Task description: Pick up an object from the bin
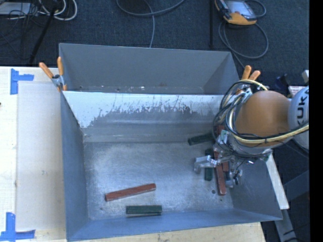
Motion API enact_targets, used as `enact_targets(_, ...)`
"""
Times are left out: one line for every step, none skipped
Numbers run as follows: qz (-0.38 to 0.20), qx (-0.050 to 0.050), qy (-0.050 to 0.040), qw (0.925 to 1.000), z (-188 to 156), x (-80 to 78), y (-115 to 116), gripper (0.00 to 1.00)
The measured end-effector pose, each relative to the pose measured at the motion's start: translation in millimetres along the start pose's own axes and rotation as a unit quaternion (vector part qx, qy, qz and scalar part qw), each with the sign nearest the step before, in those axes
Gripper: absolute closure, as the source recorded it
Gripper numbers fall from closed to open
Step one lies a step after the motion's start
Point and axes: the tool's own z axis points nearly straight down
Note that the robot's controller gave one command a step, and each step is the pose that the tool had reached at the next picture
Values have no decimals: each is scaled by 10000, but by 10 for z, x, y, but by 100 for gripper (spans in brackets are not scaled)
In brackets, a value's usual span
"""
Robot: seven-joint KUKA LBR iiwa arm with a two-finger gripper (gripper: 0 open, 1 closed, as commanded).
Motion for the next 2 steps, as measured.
enact_targets(15, 17, 1, 10000, -12, 7, -12, 100)
enact_targets(25, 17, -9, 10000, -13, 1, -11, 0)
